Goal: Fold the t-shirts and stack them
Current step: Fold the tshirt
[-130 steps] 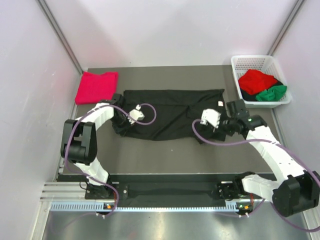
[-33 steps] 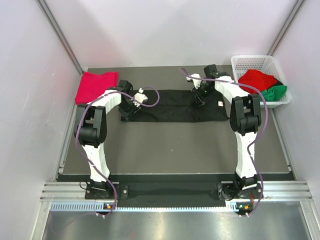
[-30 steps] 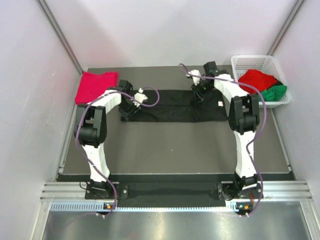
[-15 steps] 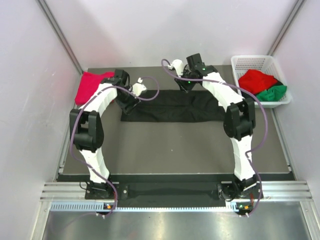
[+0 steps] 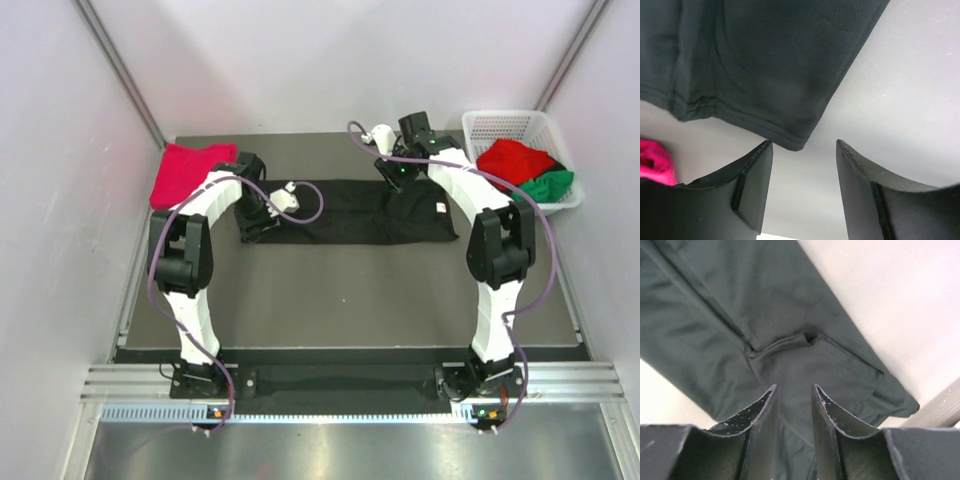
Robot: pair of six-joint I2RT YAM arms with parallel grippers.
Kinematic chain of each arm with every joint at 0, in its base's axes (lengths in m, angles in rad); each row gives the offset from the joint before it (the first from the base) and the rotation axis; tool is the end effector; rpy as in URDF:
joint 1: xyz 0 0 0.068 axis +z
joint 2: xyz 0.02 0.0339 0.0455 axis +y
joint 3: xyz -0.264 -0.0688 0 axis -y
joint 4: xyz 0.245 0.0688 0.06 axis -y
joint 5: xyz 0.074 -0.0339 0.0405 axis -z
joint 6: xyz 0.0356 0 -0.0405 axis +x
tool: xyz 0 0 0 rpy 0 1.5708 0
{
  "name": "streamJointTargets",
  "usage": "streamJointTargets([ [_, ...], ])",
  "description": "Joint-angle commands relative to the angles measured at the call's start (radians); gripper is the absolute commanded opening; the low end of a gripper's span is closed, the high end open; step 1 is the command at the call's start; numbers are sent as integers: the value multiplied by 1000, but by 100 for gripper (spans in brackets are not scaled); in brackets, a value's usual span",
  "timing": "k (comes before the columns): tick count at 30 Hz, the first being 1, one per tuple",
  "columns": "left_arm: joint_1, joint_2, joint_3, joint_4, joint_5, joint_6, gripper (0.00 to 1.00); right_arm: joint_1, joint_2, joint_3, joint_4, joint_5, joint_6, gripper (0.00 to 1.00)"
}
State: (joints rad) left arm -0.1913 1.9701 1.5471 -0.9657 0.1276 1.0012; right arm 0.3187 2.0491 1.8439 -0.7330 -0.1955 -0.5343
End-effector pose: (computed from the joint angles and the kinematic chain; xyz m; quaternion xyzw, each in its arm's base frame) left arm 0.3825 -0.0787 0.2034 0.5629 0.8191 -0.0226 0.1084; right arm 0.4328 0.1501 0.2688 -0.4189 0.8486 0.0589 0.3177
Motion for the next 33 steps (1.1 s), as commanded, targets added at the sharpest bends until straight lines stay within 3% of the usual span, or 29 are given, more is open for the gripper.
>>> streamJointTargets([
  [1, 0, 15, -5, 13, -14, 51, 58, 6, -96, -21, 4, 11, -10, 33],
  [6, 0, 56, -22, 50, -40, 53, 58, 5, -119, -54, 3, 10, -10, 33],
  [13, 0, 107, -18, 87, -59, 40, 46, 2, -139, -67, 1, 11, -10, 33],
  [17, 0, 111, -12, 64, -49, 40, 3, -1, -164, -92, 0, 22, -13, 33],
  [18, -2, 108, -4, 36, -40, 33, 0, -3, -171, -98, -3, 24, -16, 32],
  [25, -37, -29, -57, -138, 6, 37, 0, -64, -244, -176, -11, 22, 8, 33],
  [29, -118, -102, -137, -283, 20, 2, 0, -167, -265, -248, 6, -42, 121, 33],
  [33, -209, -177, -200, -370, 56, -74, 0, -205, -239, -281, -11, -99, 131, 32],
])
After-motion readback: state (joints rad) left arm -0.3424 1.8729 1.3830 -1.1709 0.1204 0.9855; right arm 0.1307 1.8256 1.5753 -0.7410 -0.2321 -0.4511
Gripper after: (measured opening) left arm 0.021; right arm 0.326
